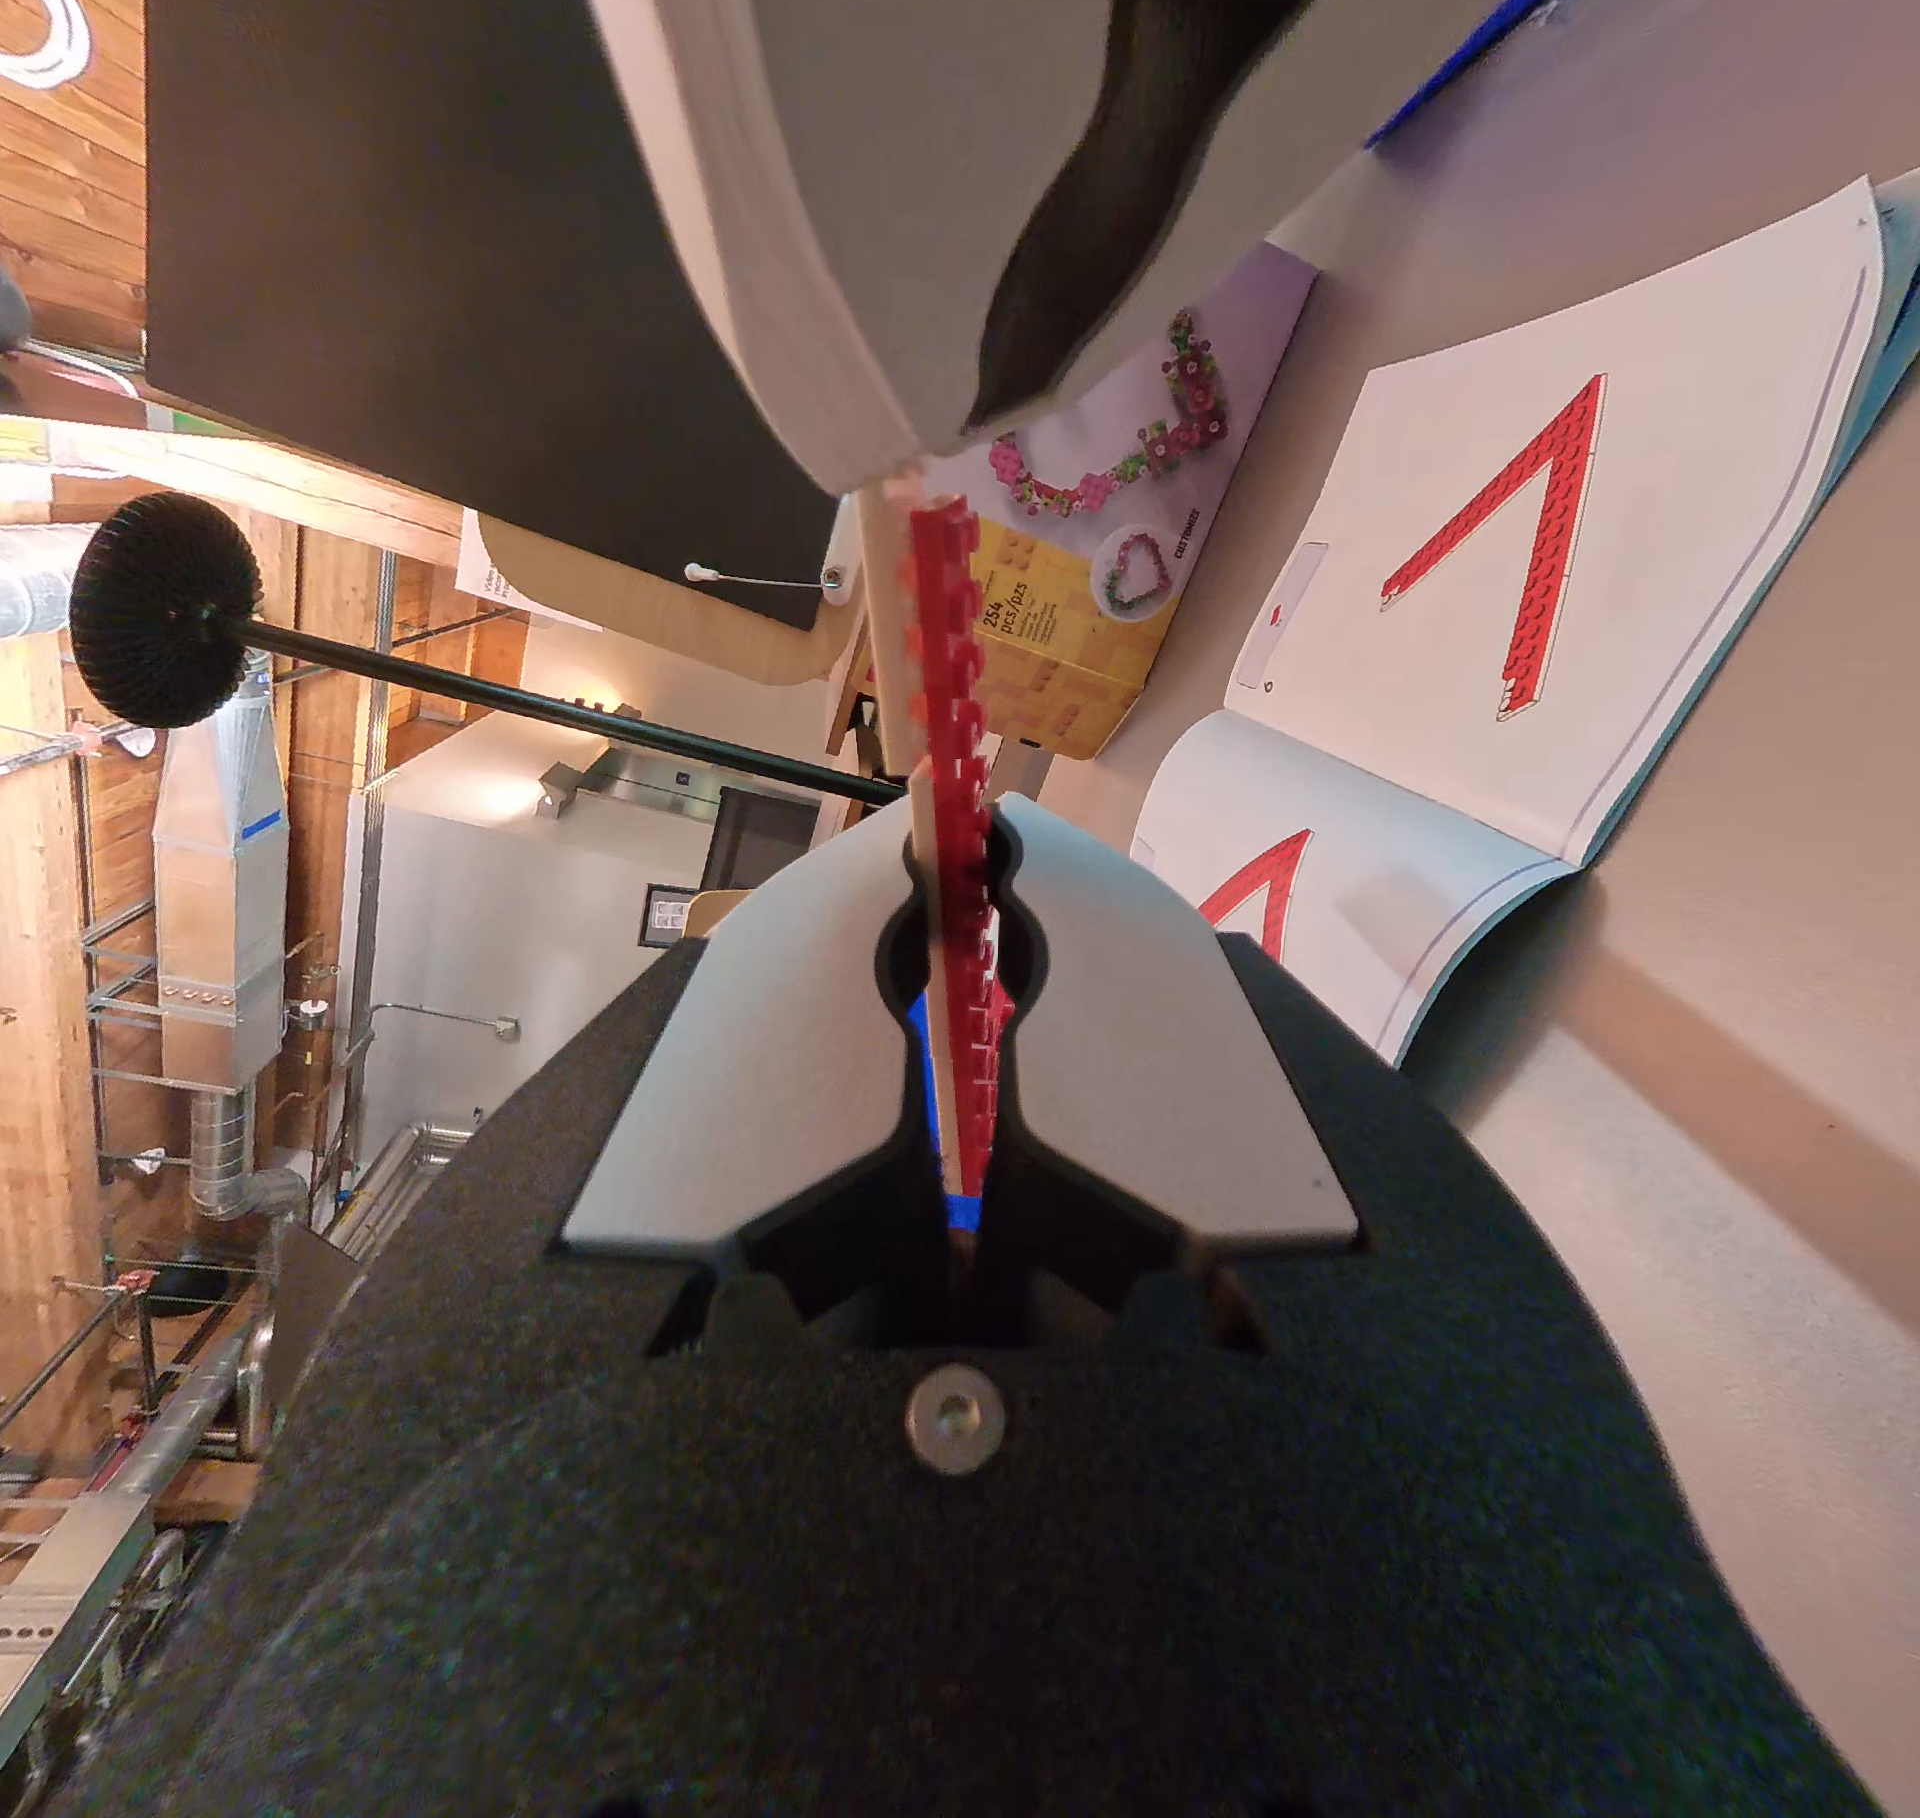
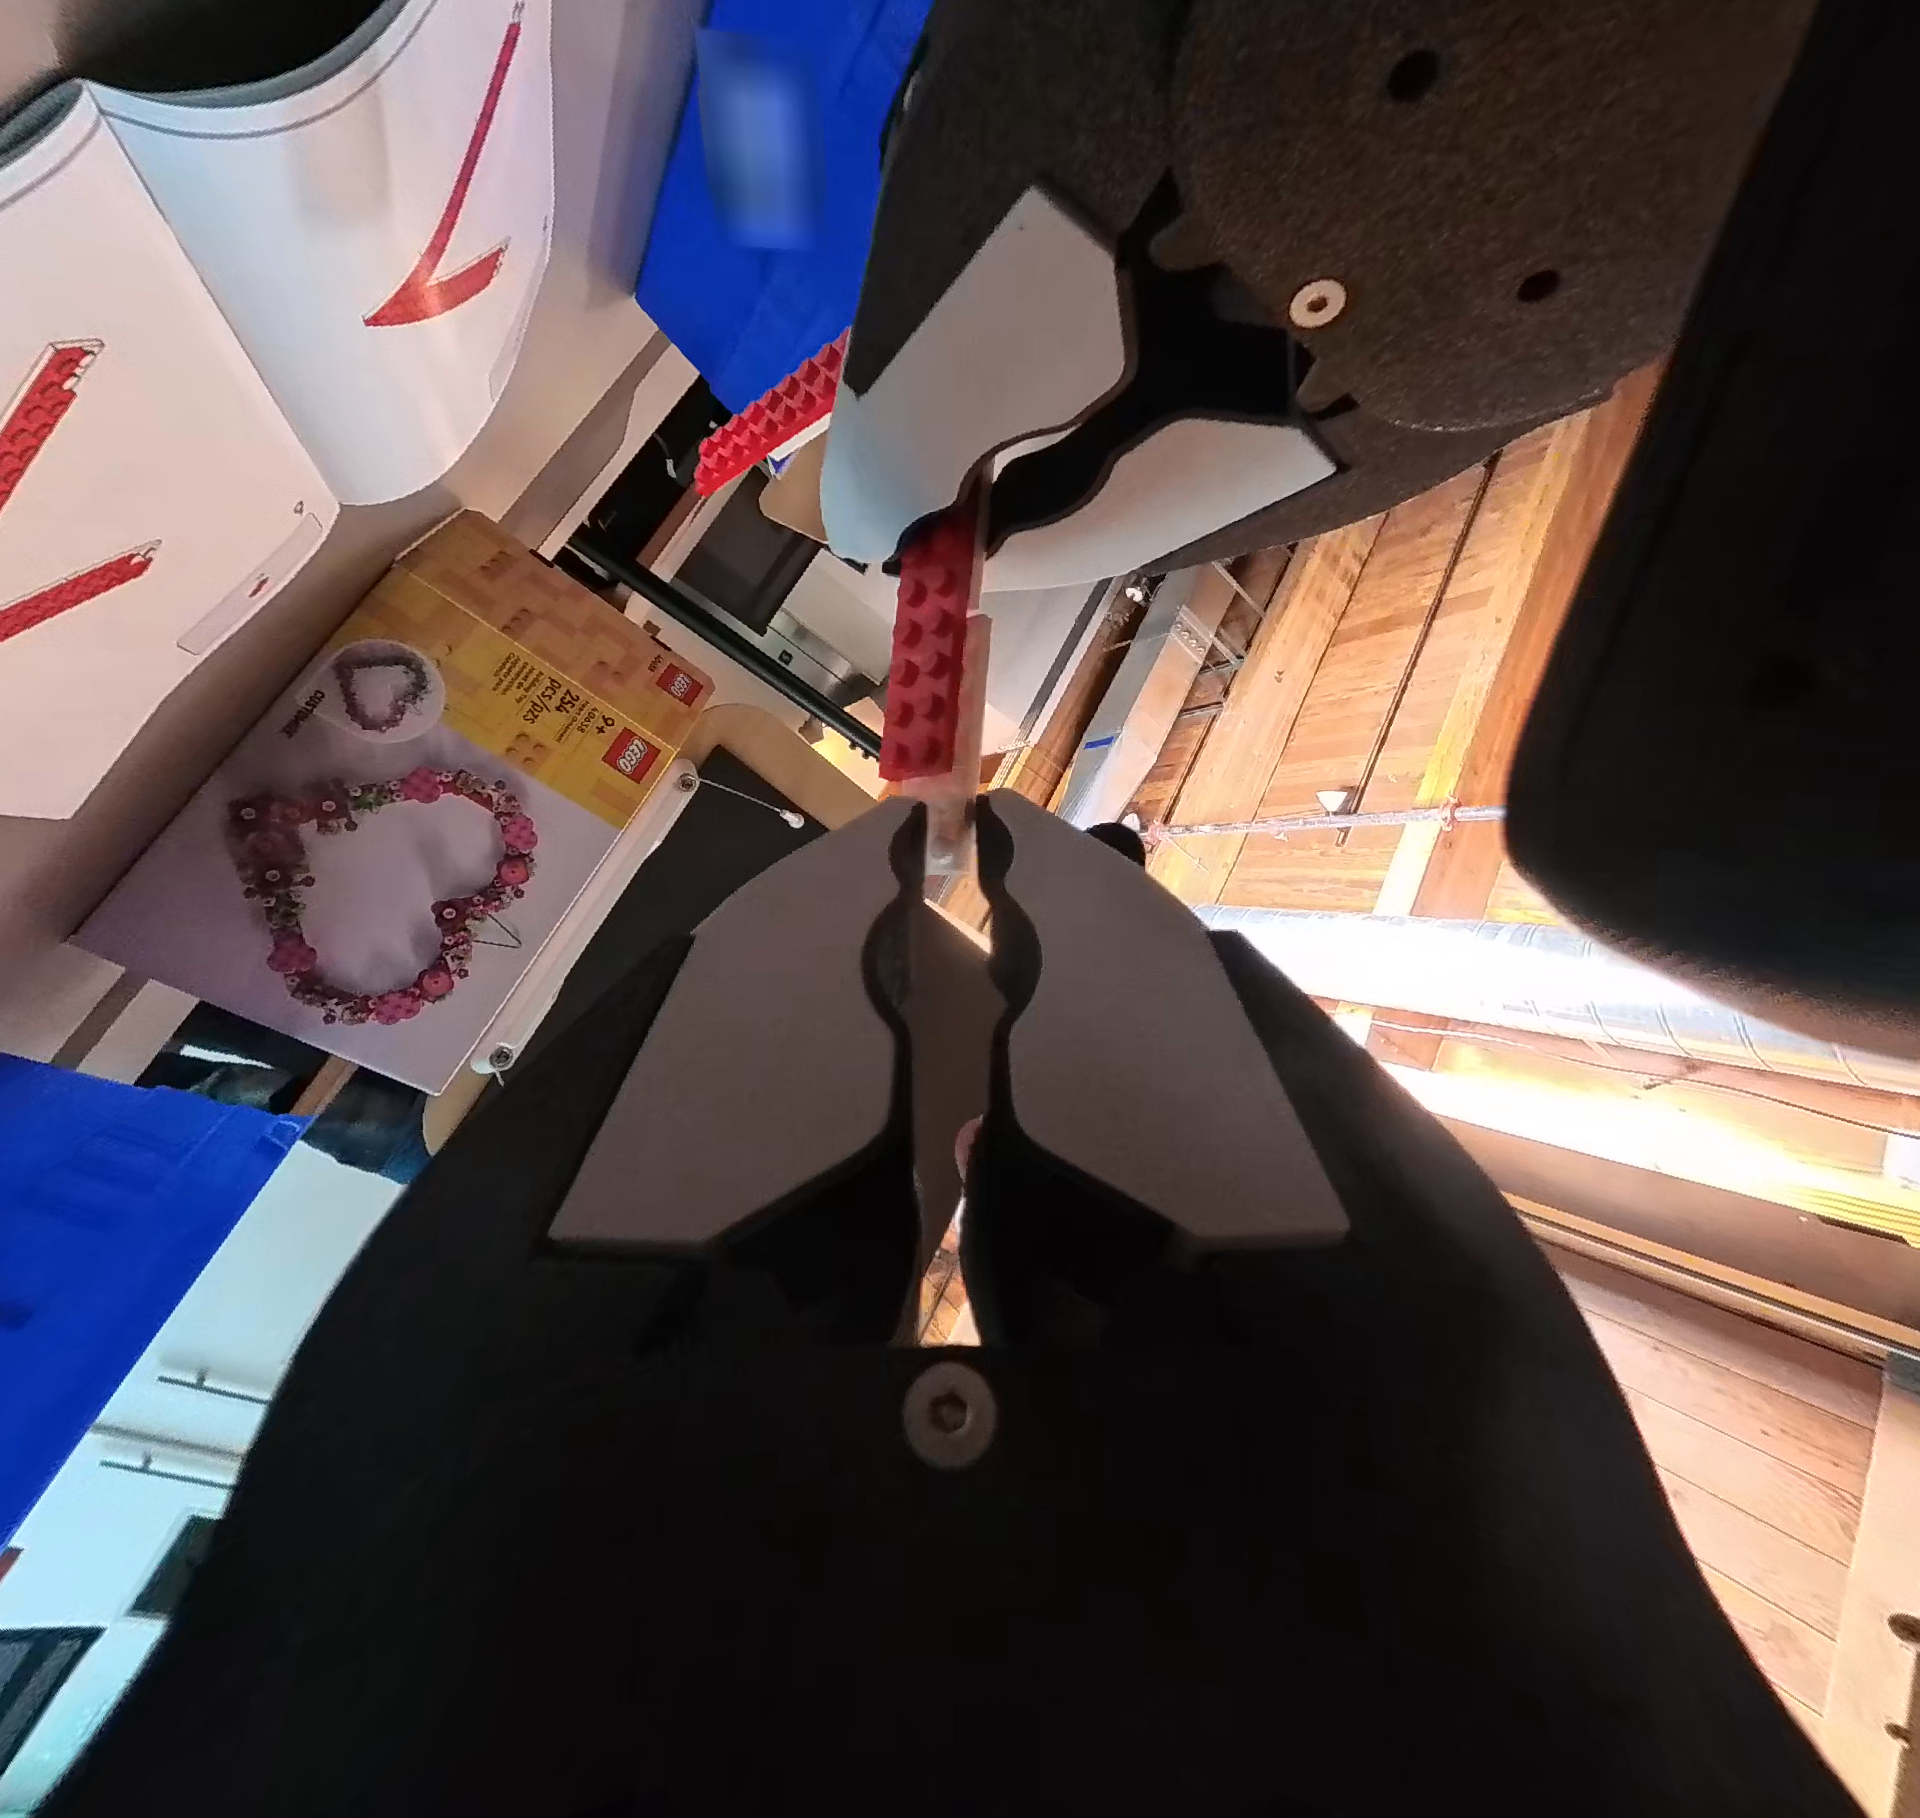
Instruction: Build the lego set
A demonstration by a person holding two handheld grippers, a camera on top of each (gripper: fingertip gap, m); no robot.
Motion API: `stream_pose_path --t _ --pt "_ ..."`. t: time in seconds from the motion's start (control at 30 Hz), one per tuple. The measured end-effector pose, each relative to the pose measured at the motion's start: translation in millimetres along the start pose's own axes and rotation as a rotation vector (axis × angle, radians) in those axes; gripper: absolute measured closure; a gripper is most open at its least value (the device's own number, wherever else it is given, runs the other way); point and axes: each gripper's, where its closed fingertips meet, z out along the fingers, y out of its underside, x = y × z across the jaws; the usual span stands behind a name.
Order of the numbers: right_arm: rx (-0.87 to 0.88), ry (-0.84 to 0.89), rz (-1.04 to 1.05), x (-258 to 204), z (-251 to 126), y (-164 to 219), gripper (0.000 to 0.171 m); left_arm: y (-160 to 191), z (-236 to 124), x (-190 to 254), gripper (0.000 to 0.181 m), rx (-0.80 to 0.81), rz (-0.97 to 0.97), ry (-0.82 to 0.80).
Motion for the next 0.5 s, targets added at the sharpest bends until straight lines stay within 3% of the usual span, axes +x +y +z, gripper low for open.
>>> stream_pose_path --t 0.4,0.5 --pt "0.004 -0.005 0.025 -1.2 -1.4 1.3 0.155 0.8 1.1 1.3 0.175 0.005 -0.014 0.007" --pt "0.01 -0.018 0.117 -1.0 -5.1 3.9 0.147 2.7 2.0 0.9 0.175 0.001 -0.012 0.004"
